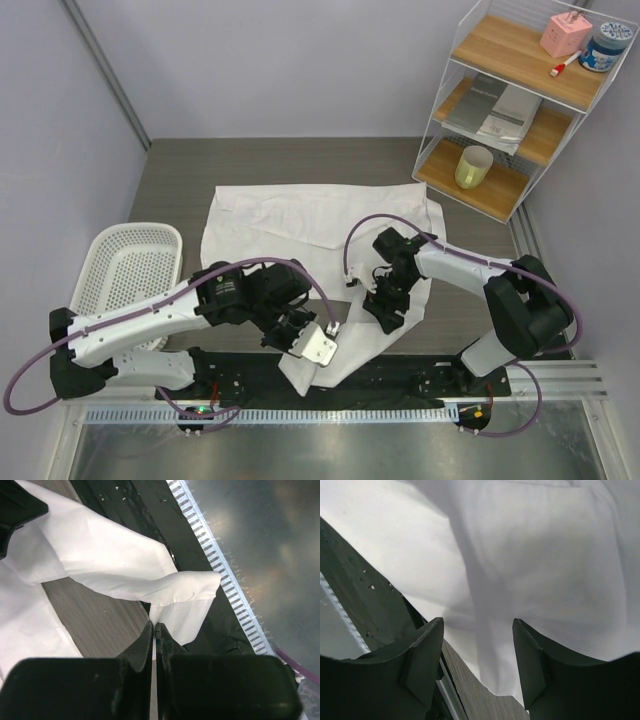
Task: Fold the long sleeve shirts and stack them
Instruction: Fold the shirt
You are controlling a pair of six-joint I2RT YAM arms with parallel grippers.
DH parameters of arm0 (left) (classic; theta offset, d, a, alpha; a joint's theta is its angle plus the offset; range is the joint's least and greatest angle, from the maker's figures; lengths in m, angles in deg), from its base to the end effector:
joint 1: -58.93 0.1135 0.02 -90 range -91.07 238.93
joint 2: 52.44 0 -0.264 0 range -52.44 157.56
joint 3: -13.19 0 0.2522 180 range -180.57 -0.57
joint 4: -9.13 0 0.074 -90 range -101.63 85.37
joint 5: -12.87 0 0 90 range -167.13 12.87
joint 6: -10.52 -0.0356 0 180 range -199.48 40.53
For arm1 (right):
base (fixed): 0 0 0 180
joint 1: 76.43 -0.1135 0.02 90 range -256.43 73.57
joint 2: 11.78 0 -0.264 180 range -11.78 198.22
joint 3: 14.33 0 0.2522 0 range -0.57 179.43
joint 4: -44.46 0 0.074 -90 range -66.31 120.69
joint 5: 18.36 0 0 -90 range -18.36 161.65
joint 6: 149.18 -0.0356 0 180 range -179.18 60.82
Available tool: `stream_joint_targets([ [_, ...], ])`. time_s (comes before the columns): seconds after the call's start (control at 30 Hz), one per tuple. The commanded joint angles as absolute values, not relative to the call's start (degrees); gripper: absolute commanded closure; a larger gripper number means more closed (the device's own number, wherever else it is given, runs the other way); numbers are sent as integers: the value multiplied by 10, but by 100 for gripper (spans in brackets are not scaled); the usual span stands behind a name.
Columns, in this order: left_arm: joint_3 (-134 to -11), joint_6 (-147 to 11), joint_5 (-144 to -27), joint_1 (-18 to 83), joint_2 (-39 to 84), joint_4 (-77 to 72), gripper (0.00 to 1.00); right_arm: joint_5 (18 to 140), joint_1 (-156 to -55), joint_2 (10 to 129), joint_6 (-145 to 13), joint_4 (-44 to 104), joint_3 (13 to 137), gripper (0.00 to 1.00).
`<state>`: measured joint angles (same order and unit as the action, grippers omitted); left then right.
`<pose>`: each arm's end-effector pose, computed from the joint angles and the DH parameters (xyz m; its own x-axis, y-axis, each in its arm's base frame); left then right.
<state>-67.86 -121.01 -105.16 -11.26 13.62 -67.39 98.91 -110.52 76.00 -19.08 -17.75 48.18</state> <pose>0.0543 -0.2002 0.3273 0.3779 0.6777 -0.6308 0.8761 -0.4822 0.0068 0.1917 0.1494 0.1641 -0.3012 -0.8952 -0.3285 -0.9268 0.1938 0.3218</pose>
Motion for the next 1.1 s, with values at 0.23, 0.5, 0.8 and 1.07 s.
stream_joint_targets([
  [0.23,-712,-1207,-1002,-52,86,-664,100,1013,-1111,757,-144,-221,504,61],
  [0.5,-750,-1212,-1007,-13,77,-678,100,1002,-1112,772,-152,-219,523,66],
  [0.8,-776,-1225,-977,19,78,-675,100,992,-1098,762,-175,-211,555,99],
  [1.07,-801,-1290,-992,80,100,-693,100,999,-1018,761,-239,-172,630,99],
])
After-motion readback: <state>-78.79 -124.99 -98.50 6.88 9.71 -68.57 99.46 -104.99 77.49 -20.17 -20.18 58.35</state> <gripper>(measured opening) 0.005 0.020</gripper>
